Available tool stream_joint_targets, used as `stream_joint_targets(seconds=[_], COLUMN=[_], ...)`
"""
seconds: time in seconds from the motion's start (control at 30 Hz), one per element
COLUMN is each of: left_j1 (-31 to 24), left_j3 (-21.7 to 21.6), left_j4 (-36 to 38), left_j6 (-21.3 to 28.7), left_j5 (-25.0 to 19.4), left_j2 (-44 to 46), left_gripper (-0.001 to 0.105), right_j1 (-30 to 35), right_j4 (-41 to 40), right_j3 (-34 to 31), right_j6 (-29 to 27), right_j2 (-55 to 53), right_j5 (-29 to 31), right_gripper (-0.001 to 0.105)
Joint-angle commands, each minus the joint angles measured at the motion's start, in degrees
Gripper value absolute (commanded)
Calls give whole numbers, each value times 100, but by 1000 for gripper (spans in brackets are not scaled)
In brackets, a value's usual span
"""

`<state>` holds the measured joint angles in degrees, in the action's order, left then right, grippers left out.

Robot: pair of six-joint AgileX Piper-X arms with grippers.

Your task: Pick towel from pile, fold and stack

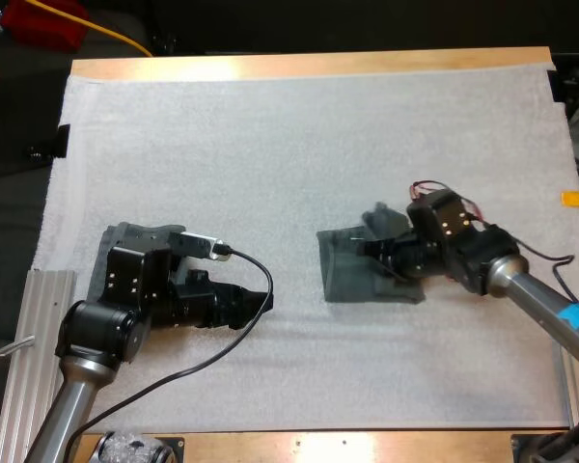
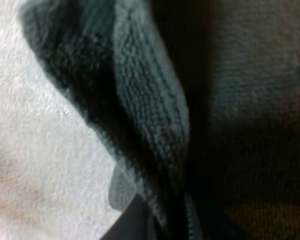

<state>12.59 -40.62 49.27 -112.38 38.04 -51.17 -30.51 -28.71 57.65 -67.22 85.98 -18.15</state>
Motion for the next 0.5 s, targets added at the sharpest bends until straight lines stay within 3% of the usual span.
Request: stream_joint_targets(seconds=[0.0,0.47], left_j1=[-14,-14], left_j3=[-42,-42], left_j4=[-29,-29], left_j6=[1,1], left_j5=[29,29], left_j2=[34,34], left_gripper=[69,69], right_j1=[-14,-13], right_j4=[106,493], right_j3=[39,39], right_j6=[159,603], right_j2=[93,744], right_j5=[-115,-488], right_gripper=[2,2])
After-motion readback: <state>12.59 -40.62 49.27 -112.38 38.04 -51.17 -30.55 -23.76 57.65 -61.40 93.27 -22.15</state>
